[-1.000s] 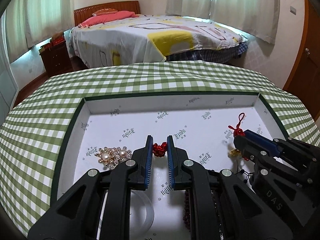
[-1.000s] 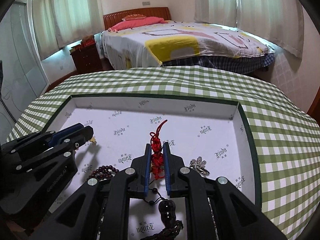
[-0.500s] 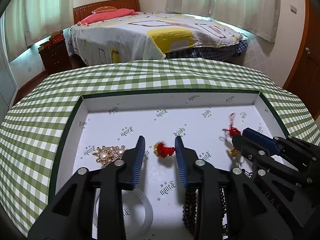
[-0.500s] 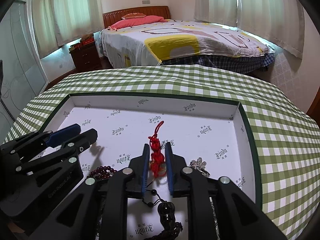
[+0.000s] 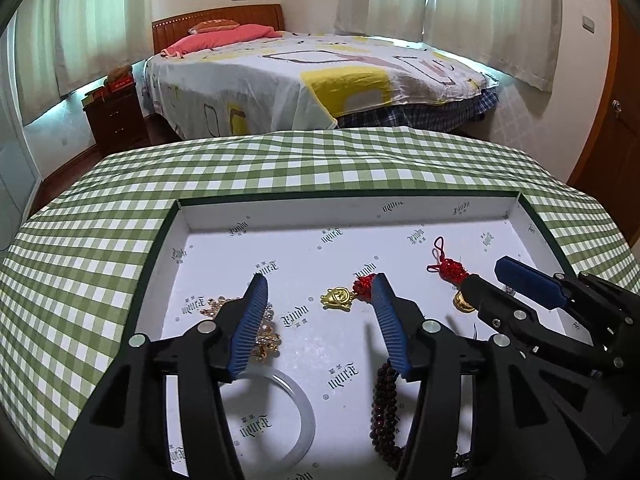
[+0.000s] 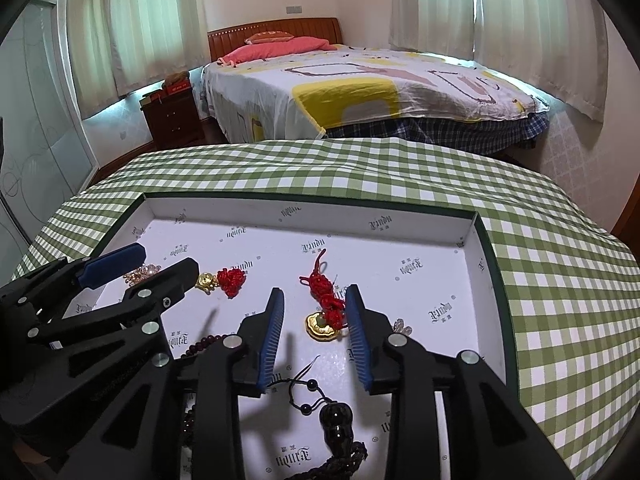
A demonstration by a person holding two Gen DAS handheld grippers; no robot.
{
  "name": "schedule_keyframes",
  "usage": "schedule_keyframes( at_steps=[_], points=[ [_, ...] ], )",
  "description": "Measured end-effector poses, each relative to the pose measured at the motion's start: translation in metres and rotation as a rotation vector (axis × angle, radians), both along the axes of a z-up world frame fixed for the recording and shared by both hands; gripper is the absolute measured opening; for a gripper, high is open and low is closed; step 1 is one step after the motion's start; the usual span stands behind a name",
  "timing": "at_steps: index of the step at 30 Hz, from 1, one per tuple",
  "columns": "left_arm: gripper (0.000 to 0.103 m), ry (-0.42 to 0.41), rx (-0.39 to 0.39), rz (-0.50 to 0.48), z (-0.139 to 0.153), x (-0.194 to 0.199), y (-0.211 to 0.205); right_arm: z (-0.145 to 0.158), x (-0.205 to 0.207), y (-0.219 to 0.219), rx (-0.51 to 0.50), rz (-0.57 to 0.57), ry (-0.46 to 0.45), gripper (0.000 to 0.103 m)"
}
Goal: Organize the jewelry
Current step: 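Lower the tassel charm into the box with the right tool while the left tool releases its charm there, then withdraw from the box and grasp the pearl strand necklace with the right tool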
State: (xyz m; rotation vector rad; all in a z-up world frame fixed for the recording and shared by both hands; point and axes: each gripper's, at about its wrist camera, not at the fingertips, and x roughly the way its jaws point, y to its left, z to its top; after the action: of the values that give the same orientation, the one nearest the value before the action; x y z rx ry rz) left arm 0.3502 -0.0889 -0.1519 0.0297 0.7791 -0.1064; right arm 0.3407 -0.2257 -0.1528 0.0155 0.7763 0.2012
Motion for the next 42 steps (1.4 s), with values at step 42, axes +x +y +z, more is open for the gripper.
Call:
schedule_keyframes(
  at_steps=[42],
  points=[
    [0.076, -0.094, -0.032, 0.069, 0.037, -0.124, 0.027, 0.031, -0.121, -0.074, -0.007, -0.172, -0.065, 0.058]
  ],
)
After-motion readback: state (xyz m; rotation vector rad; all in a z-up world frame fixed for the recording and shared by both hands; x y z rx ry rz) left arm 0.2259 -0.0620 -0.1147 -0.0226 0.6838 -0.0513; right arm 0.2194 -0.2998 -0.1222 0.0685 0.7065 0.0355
